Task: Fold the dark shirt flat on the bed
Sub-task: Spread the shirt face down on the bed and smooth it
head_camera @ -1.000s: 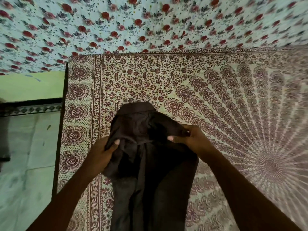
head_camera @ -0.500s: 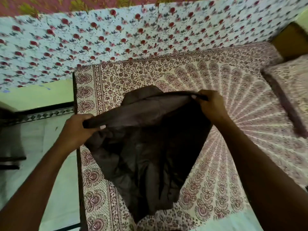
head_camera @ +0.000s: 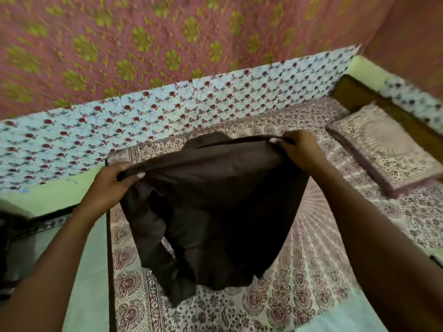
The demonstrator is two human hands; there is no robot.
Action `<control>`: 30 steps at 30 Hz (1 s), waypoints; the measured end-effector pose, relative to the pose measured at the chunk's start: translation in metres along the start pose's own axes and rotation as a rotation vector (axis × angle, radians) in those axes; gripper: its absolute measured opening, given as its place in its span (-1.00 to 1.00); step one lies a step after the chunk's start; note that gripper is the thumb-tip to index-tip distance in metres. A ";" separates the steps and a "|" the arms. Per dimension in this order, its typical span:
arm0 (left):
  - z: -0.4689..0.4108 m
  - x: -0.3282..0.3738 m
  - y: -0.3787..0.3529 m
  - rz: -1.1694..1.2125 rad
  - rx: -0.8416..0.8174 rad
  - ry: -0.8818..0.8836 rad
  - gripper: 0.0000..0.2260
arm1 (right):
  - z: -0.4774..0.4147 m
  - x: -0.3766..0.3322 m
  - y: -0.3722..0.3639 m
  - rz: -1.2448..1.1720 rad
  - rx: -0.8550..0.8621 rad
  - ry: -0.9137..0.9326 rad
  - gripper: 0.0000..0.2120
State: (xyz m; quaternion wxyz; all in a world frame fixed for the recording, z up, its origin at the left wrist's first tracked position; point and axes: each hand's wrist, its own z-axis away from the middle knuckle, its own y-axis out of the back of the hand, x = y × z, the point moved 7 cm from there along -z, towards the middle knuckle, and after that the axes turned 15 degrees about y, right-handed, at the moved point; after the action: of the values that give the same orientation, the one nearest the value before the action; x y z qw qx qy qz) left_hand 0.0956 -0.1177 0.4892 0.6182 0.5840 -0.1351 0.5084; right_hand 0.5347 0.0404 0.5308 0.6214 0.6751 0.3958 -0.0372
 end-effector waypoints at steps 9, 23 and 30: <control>0.050 0.086 -0.034 -0.212 0.475 -0.083 -0.96 | -0.004 0.060 0.056 0.132 -0.277 0.258 -0.71; 0.111 0.150 -0.110 -0.261 0.641 0.079 -0.86 | -0.013 0.110 0.172 0.287 -0.126 0.474 -0.87; 0.130 0.182 -0.129 0.112 0.263 0.139 -0.82 | -0.002 0.128 0.214 -0.093 -0.120 0.328 -0.88</control>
State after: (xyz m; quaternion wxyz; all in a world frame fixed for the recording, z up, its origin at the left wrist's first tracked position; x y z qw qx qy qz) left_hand 0.3340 -0.1179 0.5893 0.5150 0.6150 -0.0564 0.5945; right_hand 0.7457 0.1232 0.6357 0.5854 0.6149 0.5240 0.0685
